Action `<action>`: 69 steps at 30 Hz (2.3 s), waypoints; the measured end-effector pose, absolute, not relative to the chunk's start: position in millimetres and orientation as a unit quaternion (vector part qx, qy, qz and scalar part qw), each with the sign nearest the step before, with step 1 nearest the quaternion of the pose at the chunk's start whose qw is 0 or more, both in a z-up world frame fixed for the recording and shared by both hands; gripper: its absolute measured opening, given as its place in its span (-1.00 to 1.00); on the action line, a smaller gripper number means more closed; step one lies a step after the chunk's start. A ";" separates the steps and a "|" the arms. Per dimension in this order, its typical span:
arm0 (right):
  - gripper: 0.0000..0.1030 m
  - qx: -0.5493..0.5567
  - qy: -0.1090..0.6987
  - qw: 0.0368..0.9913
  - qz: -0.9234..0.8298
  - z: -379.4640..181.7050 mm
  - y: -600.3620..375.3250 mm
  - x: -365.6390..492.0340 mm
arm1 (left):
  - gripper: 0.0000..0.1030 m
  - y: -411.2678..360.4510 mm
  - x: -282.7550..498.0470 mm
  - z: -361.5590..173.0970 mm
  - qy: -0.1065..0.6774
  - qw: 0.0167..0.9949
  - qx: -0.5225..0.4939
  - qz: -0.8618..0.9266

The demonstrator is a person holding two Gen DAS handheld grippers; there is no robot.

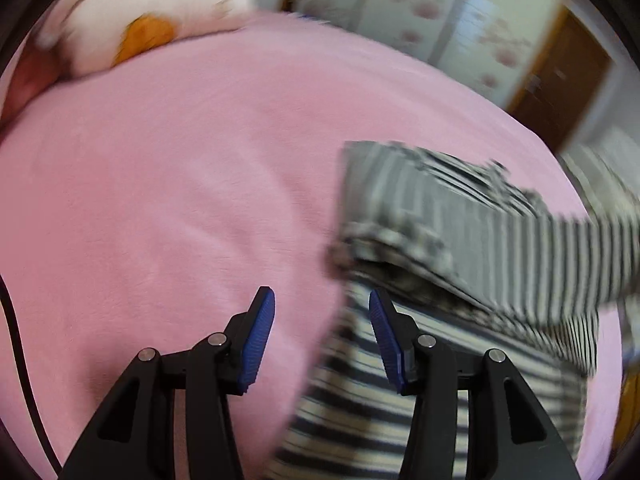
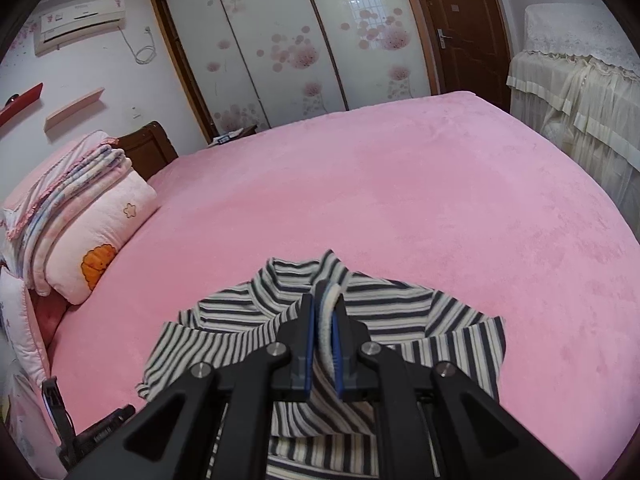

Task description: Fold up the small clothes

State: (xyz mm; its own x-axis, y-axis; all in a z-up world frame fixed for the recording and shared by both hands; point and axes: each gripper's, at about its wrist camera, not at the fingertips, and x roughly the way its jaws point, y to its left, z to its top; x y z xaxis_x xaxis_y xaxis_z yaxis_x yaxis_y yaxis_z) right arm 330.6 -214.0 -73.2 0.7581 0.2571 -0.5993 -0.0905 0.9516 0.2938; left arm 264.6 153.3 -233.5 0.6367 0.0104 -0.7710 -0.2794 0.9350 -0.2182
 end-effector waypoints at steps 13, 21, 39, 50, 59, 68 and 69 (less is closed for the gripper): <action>-0.86 0.101 0.327 0.937 0.064 -69.2 -234.6 332.8 | -0.07 108.5 308.6 -230.1 0.413 0.907 -0.077 0.037; -0.67 0.116 0.459 0.881 0.007 -175.9 -271.6 363.7 | -0.07 143.1 316.2 -228.9 0.418 0.900 -0.115 0.048; -0.59 0.187 0.503 0.841 0.073 -220.2 -293.4 317.6 | -0.06 196.2 365.9 -218.2 0.430 0.885 -0.165 0.076; -0.95 0.134 0.441 0.887 0.028 -180.3 -288.2 289.6 | 0.00 223.4 365.9 -221.2 0.434 0.875 -0.190 0.100; -0.84 0.090 0.485 0.870 -0.008 -206.3 -277.4 281.7 | 0.01 170.6 350.7 -230.9 0.460 0.881 -0.091 0.058; -0.82 0.078 0.488 0.869 -0.024 -215.6 -277.9 275.1 | 0.14 170.9 319.8 -267.9 0.493 0.865 -0.031 0.087; -0.82 0.075 0.487 0.870 -0.023 -214.7 -275.8 274.1 | 0.15 171.9 317.5 -267.2 0.494 0.864 -0.031 0.088</action>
State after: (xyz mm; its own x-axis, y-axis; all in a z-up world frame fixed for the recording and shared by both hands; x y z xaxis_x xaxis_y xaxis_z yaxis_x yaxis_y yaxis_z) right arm 274.1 -275.8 -214.7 0.5241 0.0320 -0.8510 0.1136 0.9877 0.1071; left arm 317.5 171.9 -267.2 0.4964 0.1206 -0.8597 -0.1827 0.9826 0.0323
